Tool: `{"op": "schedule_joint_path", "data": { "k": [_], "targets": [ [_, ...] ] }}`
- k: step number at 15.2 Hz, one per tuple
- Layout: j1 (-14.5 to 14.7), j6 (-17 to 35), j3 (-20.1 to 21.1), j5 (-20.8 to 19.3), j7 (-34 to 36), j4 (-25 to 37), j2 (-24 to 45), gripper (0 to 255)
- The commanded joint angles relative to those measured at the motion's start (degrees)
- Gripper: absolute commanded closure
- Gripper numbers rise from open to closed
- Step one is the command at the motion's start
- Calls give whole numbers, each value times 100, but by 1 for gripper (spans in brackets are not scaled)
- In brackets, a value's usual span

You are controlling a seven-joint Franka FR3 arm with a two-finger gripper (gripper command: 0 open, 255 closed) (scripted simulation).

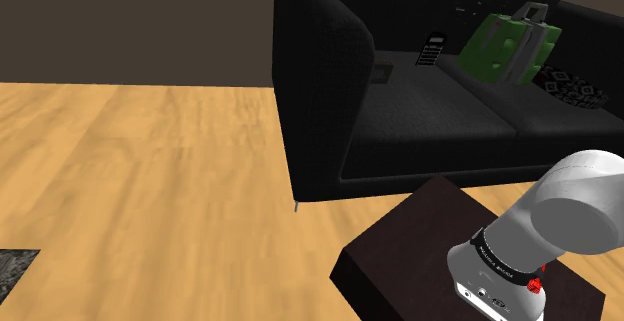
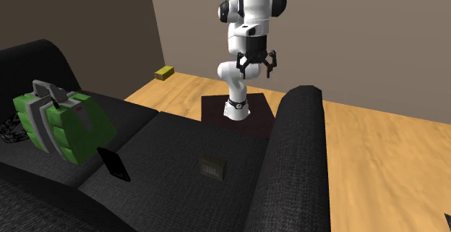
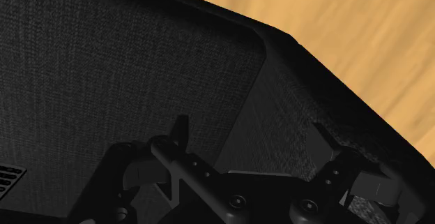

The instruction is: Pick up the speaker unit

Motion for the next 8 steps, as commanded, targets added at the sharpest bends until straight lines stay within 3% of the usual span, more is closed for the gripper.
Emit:
{"op": "schedule_joint_path", "data": {
  "k": [1,8],
  "targets": [
    [0,0,0,0,0,0,0,0],
    [150,791,-971,-385,-1905,-268,571,0]
  ]
}}
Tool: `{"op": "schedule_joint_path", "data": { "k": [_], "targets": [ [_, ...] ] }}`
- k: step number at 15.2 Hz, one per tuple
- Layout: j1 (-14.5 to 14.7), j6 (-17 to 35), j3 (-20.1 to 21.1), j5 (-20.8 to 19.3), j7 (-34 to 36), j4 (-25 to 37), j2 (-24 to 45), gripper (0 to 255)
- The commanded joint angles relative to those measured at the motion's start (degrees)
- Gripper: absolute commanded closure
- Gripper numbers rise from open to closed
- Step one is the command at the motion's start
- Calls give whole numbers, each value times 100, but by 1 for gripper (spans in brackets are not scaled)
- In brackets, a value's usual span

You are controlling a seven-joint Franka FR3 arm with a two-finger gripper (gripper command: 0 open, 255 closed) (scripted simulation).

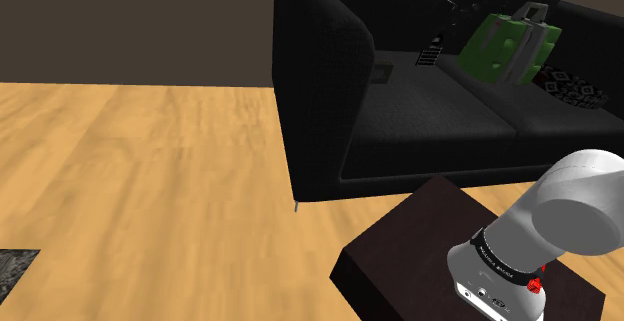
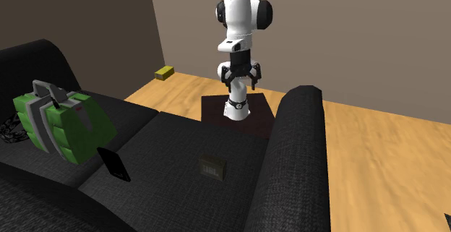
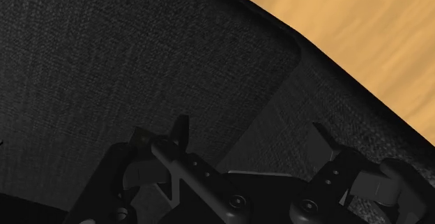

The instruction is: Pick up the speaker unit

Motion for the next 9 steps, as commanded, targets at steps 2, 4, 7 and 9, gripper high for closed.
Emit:
{"op": "schedule_joint_path", "data": {
  "k": [2,4,7,9],
  "targets": [
    [89,369,-417,-115,-847,14,395,0],
    [160,588,-690,-148,-1397,92,704,0],
    [287,892,-1091,-124,-2235,295,1239,0],
    [384,1073,-1349,-46,-2809,485,1639,0]
  ]
}}
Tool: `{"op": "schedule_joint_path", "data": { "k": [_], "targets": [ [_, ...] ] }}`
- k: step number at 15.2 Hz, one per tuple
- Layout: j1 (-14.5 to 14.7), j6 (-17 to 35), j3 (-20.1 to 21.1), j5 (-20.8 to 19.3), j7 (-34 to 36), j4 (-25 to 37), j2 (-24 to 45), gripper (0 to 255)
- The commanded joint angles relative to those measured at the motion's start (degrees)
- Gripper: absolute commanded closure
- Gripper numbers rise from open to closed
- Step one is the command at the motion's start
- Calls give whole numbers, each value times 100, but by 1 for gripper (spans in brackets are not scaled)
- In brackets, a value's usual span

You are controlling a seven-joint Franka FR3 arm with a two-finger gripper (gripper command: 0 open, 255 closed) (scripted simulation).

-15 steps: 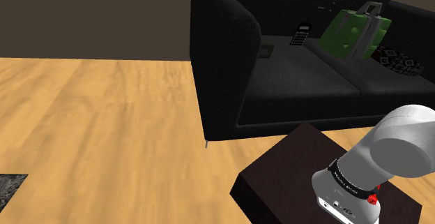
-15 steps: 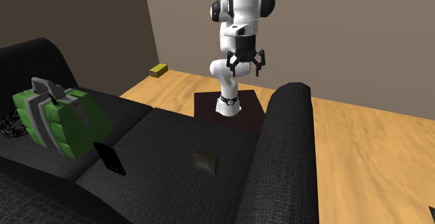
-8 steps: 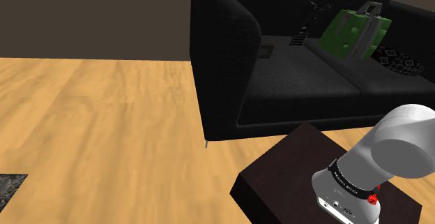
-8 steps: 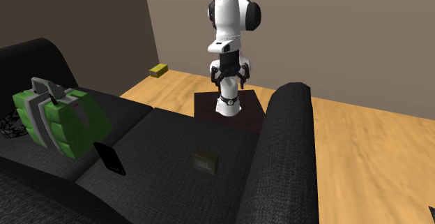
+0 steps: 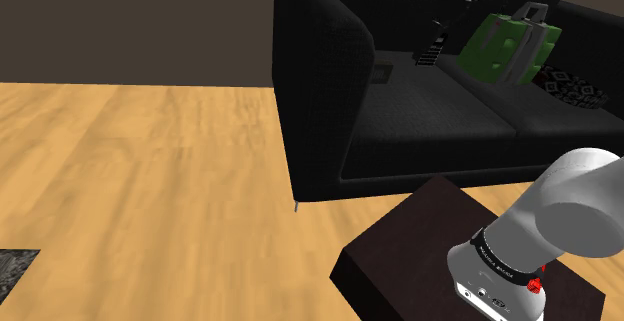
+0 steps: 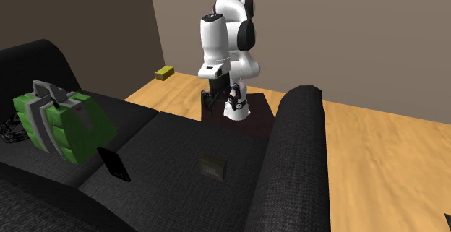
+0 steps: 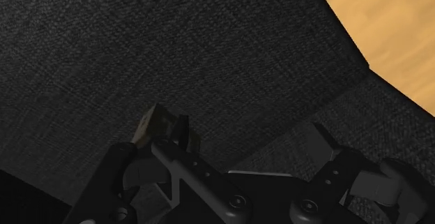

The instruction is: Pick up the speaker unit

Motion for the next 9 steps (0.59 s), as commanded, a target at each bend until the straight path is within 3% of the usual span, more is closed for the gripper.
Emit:
{"op": "schedule_joint_path", "data": {
  "k": [1,9],
  "targets": [
    [107,228,-269,106,-621,201,462,0],
    [291,572,-967,1089,-3073,1471,2433,0]
  ]
}}
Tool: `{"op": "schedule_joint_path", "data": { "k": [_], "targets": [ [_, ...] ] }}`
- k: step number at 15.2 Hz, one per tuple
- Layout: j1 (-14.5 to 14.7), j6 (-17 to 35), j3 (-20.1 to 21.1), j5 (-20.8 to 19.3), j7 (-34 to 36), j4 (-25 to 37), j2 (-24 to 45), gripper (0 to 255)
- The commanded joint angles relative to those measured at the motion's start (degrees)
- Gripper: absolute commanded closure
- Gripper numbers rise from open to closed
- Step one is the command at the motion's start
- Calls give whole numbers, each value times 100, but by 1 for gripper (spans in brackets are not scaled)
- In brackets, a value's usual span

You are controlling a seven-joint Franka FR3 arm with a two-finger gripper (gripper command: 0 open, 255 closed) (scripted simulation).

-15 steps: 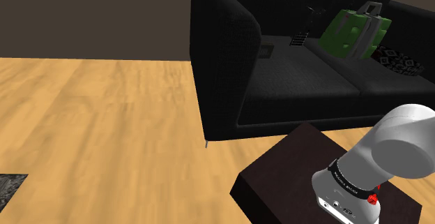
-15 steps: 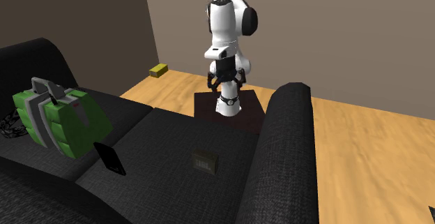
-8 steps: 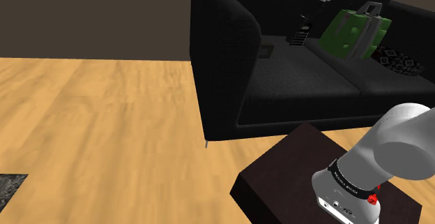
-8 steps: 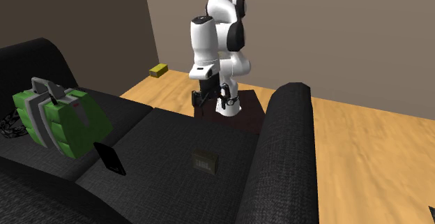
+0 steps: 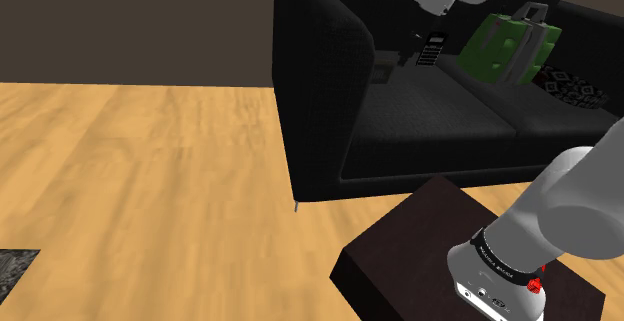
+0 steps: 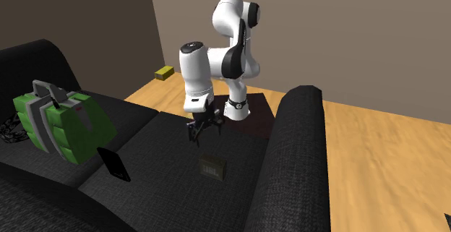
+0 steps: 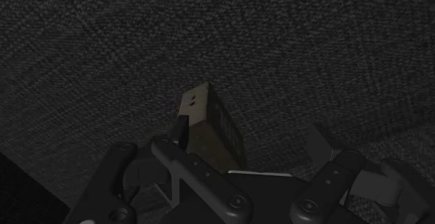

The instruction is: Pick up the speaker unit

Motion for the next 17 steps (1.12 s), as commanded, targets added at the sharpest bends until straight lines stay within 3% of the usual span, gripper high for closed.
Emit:
{"op": "schedule_joint_path", "data": {
  "k": [1,4,13,14,17],
  "targets": [
    [-34,-12,-104,350,-678,462,588,0],
    [-169,-54,-82,689,-1295,949,1177,0],
    [-202,452,-31,883,-1475,604,1385,0],
    [-201,453,-31,882,-1473,602,1384,255],
    [-201,455,-32,880,-1473,595,1379,255]
  ]
}}
